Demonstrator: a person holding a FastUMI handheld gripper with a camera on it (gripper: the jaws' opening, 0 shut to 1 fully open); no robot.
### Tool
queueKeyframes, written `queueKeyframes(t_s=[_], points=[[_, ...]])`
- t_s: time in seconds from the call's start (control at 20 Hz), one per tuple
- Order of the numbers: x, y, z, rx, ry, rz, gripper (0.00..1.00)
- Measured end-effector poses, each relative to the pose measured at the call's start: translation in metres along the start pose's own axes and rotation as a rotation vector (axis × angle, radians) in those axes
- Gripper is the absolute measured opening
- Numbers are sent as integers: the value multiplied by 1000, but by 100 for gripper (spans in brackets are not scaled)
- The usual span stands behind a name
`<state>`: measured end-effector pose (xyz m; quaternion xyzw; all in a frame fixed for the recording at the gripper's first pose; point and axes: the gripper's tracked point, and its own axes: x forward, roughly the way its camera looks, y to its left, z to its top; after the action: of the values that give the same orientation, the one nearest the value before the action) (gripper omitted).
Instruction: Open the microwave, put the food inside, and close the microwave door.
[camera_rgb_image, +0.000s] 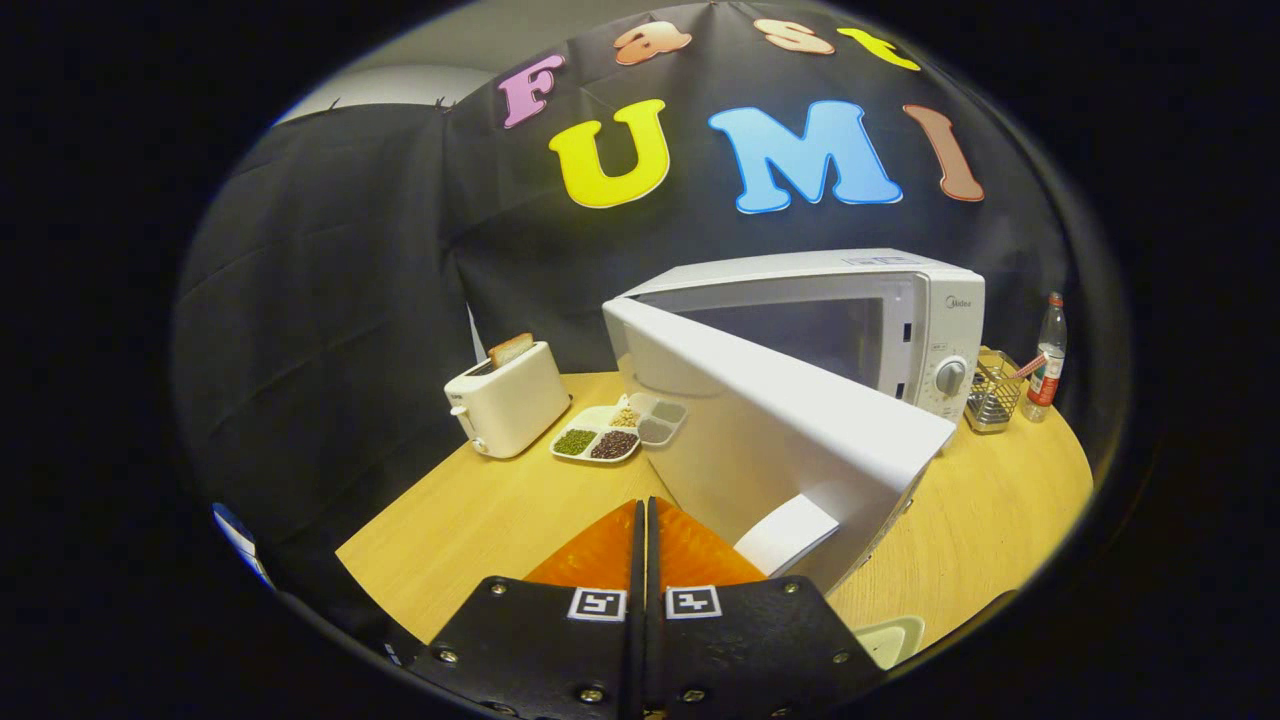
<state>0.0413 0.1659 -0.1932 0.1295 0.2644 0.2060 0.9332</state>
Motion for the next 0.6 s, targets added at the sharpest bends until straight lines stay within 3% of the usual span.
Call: queueKeyframes(t_s=[0.6], points=[[22,-94,29,53,-23,-93,0]])
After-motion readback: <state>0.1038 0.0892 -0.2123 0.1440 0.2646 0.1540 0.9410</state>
